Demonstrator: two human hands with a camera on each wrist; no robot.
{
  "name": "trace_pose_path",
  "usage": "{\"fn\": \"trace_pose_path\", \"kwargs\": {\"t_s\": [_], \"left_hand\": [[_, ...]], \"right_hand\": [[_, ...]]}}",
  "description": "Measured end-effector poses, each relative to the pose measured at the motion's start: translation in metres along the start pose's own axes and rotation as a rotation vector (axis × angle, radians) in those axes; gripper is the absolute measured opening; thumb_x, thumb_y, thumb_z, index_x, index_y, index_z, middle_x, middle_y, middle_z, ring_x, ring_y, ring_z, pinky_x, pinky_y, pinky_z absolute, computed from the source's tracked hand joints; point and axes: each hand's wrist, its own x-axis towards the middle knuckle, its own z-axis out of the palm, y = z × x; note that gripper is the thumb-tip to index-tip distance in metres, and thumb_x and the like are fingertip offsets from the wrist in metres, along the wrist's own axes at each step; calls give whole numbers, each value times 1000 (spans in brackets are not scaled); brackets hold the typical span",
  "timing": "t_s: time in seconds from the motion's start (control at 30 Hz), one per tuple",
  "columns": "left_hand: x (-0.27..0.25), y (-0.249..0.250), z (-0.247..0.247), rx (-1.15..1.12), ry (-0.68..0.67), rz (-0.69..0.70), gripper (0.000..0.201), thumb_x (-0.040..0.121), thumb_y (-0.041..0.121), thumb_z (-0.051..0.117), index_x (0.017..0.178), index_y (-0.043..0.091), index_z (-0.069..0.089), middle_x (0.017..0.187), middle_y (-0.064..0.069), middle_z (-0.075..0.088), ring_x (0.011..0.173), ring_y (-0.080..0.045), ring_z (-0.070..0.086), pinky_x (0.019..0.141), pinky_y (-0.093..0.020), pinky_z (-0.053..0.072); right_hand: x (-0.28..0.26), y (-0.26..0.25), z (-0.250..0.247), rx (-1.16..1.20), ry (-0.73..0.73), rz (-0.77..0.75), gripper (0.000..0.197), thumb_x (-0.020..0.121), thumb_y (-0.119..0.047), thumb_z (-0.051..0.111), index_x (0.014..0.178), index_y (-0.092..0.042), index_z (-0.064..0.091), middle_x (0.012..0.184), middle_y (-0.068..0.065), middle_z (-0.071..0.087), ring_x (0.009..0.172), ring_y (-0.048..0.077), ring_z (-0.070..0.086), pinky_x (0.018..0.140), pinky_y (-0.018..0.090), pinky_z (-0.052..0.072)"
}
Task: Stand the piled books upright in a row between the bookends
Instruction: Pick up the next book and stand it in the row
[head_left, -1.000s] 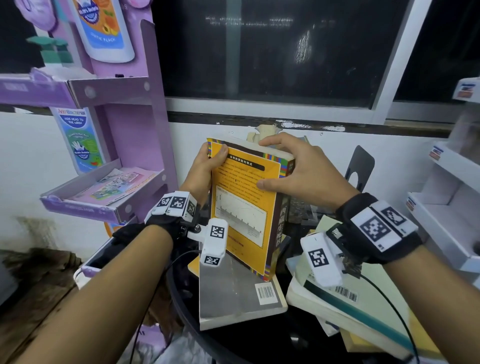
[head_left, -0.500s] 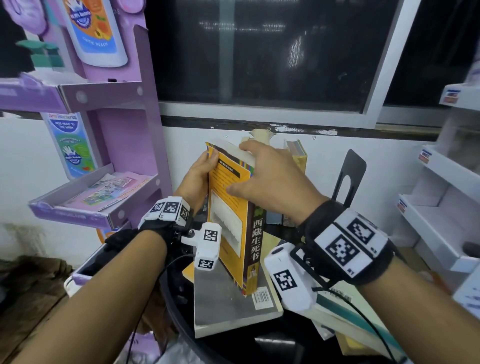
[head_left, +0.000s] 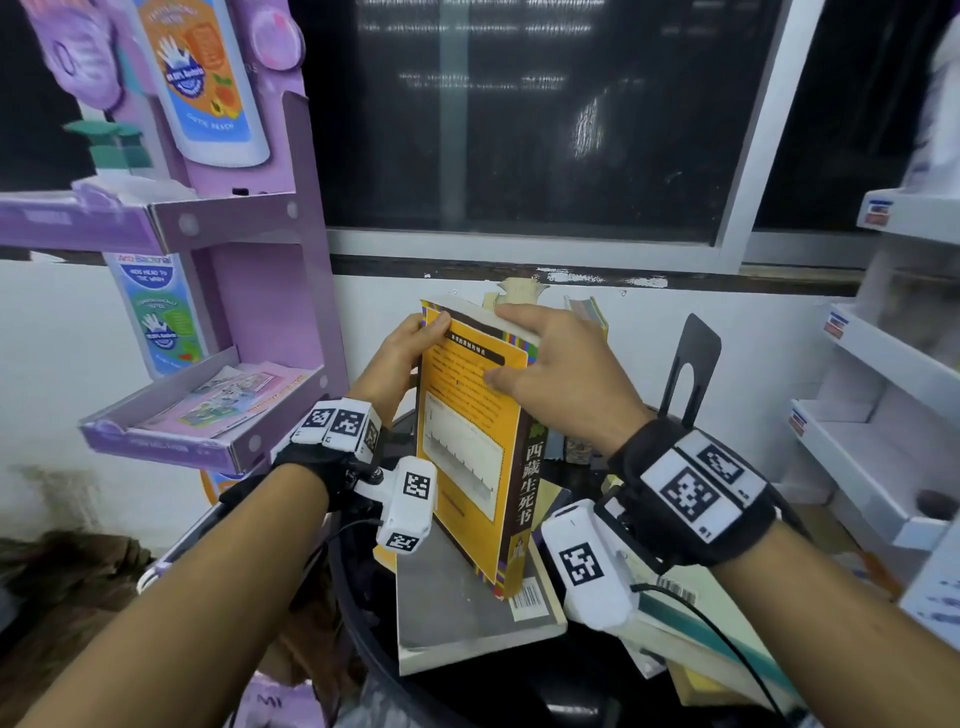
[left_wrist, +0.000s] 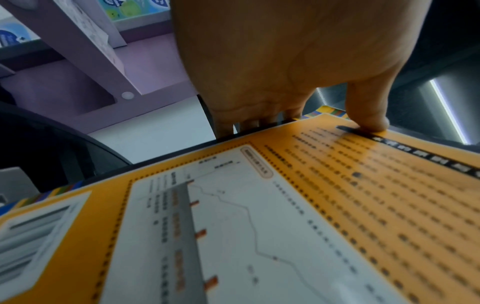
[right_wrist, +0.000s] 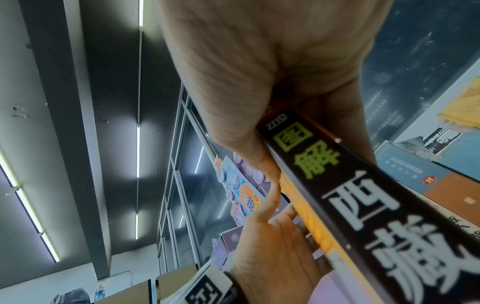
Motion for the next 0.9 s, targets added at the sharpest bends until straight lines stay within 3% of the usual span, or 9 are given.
{"fn": "trace_pose_path", "kwargs": {"t_s": [0.13,0.27,0.43,0.57,0.7,0.83,0.9], "left_hand": [[0,7,-2,27,4,26,30,98,43,42,110,21,58,99,5,67,98,-15,62,96,-38,45],[5,10,2,34,30,47,36,98,45,42,115,18,58,104,1,67,101,-17,62,96,-38,46],[13,17,21,48,39,58,35,98,44,44,113,18,60,111,1,68,107,-17,62,96,-38,46],[21,21,42,96,64,87,29,97,35,48,115,16,62,114,-2,67,110,-17,61,96,-39,43],[37,19,64,145,54,99,23,96,29,53,114,19,63,118,-1,66,112,-17,58,90,-31,42],[51,16,88,188,43,129,21,93,23,60,114,22,64,117,3,65,114,-15,58,97,-27,43],[56,18,101,252,19,146,28,93,22,59,121,19,62,124,1,62,117,-14,56,102,-30,42]], "right_hand": [[1,-5,-13,9,15,4,53,85,-23,73,134,-26,54,103,-6,64,85,11,67,72,25,57],[3,-5,-29,56,55,22,57,82,-23,75,135,-24,53,115,-3,65,90,14,68,79,31,58],[6,0,-56,10,117,24,52,82,-23,76,131,-23,57,109,-4,66,77,7,65,68,21,55],[7,11,-77,-25,161,62,55,81,-24,77,132,-23,56,120,2,64,91,19,68,80,33,57],[7,24,-99,-44,187,102,57,80,-23,77,132,-22,55,115,5,66,88,20,69,80,37,58],[6,38,-122,-77,220,134,56,79,-22,78,131,-23,56,107,4,67,76,13,68,65,25,54],[7,44,-134,-93,238,149,55,79,-21,78,129,-22,56,105,6,68,77,16,69,69,29,57]]}}
